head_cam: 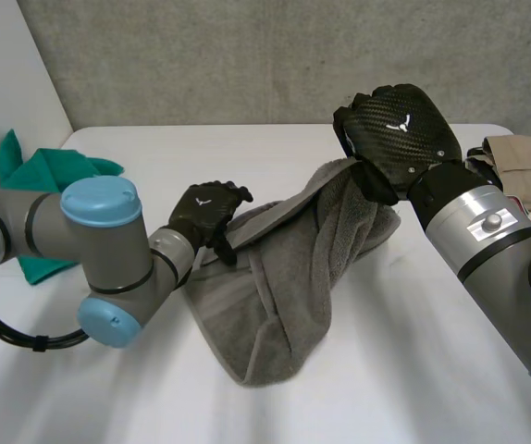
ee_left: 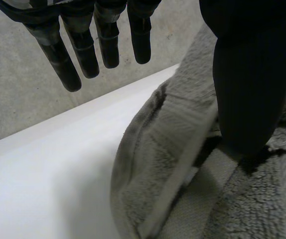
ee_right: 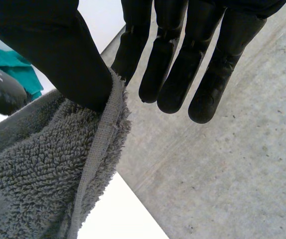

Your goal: Fold the laundry.

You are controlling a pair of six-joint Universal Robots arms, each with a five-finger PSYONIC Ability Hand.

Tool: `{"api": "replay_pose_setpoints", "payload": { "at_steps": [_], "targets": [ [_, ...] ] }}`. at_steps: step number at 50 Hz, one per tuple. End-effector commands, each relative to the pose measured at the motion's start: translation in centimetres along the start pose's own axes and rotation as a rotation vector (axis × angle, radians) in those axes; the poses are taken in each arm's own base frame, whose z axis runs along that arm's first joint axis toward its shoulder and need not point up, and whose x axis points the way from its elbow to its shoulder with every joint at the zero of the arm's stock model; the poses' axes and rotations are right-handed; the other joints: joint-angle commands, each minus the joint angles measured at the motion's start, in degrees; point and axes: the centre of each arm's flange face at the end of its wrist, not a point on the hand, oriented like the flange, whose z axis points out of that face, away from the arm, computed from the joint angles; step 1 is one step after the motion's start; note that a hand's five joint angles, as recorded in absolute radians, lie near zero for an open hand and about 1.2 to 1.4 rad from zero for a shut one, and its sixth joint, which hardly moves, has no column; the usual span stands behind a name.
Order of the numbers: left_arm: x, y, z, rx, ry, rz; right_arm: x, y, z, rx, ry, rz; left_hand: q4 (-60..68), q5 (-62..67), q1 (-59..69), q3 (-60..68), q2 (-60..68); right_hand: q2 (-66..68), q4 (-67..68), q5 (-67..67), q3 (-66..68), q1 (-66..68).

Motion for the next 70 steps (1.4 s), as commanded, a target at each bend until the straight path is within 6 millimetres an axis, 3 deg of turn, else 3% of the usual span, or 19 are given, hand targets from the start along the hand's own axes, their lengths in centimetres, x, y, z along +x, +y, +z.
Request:
{"api": "replay_pose_setpoints", "payload": {
  "at_steps": [1, 3, 9, 13, 20, 23, 26, 27, 28, 30, 32, 39, 44, 50, 53, 63, 70],
  "targets": [
    [1.1, 0.7, 0.4, 0.002, 0.021, 0.003, 0.0, -0.3, -0.2, 0.007, 0.001, -0.001, 5.15, 4.98, 5.13, 5.35, 5.06, 12.79, 12.02, 13.5, 12.32, 23.23],
    [1.1, 0.8, 0.6, 0.005, 0.02, 0.004, -0.1, -0.2, -0.2, 0.004, -0.003, 0.001, 7.67, 7.5, 7.65, 7.87, 7.58, 12.79, 12.02, 13.5, 12.32, 23.23],
    [0.9, 1.0, 1.6, 0.038, 0.015, 0.008, -0.3, -0.1, -0.4, -0.002, -0.008, 0.005, 34.56, 34.4, 34.55, 34.77, 34.48, 12.79, 12.02, 13.5, 12.32, 23.23],
    [1.0, 2.2, 2.2, 0.027, 0.018, 0.013, -0.5, 0.1, -0.6, -0.027, -0.021, 0.016, 60.9, 60.73, 60.89, 61.11, 60.81, 12.79, 12.02, 13.5, 12.32, 23.23],
    [-0.2, 0.6, 2.0, 0.058, -0.056, 0.016, -0.9, 1.0, -1.3, -0.119, -0.049, 0.07, 60.98, 60.81, 60.97, 61.19, 60.89, 12.79, 12.02, 13.5, 12.32, 23.23],
    [-2.1, -2.2, 1.3, 0.111, -0.143, 0.024, -1.2, 1.8, -1.4, -0.178, -0.07, 0.086, 60.98, 60.81, 60.97, 61.19, 60.89, 12.79, 12.02, 13.5, 12.32, 23.23],
    [-4.5, -5.2, 0.0, 0.165, -0.208, 0.025, -2.3, 4.0, -1.4, -0.302, -0.127, 0.12, 60.98, 60.81, 60.97, 61.19, 60.89, 12.02, 11.25, 12.73, 11.54, 22.46],
    [-4.8, -5.6, -0.3, 0.172, -0.215, 0.025, -2.4, 4.4, -1.3, -0.328, -0.14, 0.128, 60.98, 60.81, 60.97, 61.19, 60.89, 5.85, 5.08, 6.56, 5.37, 16.29],
    [-5.1, -6.1, -0.6, 0.182, -0.224, 0.026, -2.8, 5.0, -1.1, -0.374, -0.165, 0.146, 60.98, 60.81, 60.97, 61.19, 60.89, -14.53, -15.3, -13.82, -15.0, -4.09],
    [-5.6, -7.5, -1.5, 0.208, -0.24, 0.028, -3.1, 5.6, -1.0, -0.419, -0.187, 0.16, 60.98, 60.81, 60.97, 61.19, 60.89, -39.86, -40.63, -39.15, -40.33, -29.42],
    [-5.6, -8.1, -2.1, 0.218, -0.239, 0.028, -2.8, 5.9, -0.8, -0.455, -0.189, 0.176, 60.98, 60.81, 60.97, 61.19, 60.89, -53.2, -53.97, -52.49, -53.68, -42.76],
    [-5.1, -10.3, -4.5, 0.259, -0.241, 0.033, -1.7, 5.8, -0.2, -0.446, -0.15, 0.217, 60.98, 60.81, 60.97, 61.19, 60.89, -55.95, -56.72, -55.24, -56.42, -45.51],
    [-4.6, -11.7, -6.0, 0.291, -0.236, 0.038, 3.3, 7.1, 0.1, -0.466, -0.024, 0.229, 60.98, 60.81, 60.97, 61.19, 60.89, -55.78, -56.55, -55.07, -56.25, -45.34],
    [-4.1, -13.2, -8.2, 0.331, -0.234, 0.045, 6.5, 7.1, 0.9, -0.428, 0.006, 0.215, 60.98, 60.81, 60.97, 61.19, 60.89, -55.28, -56.05, -54.57, -55.75, -44.84],
    [-3.5, -13.9, -9.2, 0.353, -0.215, 0.05, 8.1, 8.3, 1.7, -0.431, 0.006, 0.234, 60.98, 60.81, 60.97, 61.19, 60.89, -54.94, -55.71, -54.23, -55.41, -44.5],
    [-1.8, -15.9, -12.1, 0.421, -0.156, 0.067, 7.7, 15.8, 5.0, -0.556, -0.089, 0.363, 60.98, 60.81, 60.97, 61.19, 60.89, -53.6, -54.37, -52.88, -54.07, -43.15],
    [-1.7, -16.6, -12.9, 0.445, -0.156, 0.071, 6.5, 19.5, 6.1, -0.583, -0.125, 0.475, 60.98, 60.81, 60.97, 61.19, 60.89, -51.25, -52.02, -50.54, -51.72, -40.81]
  ]
}}
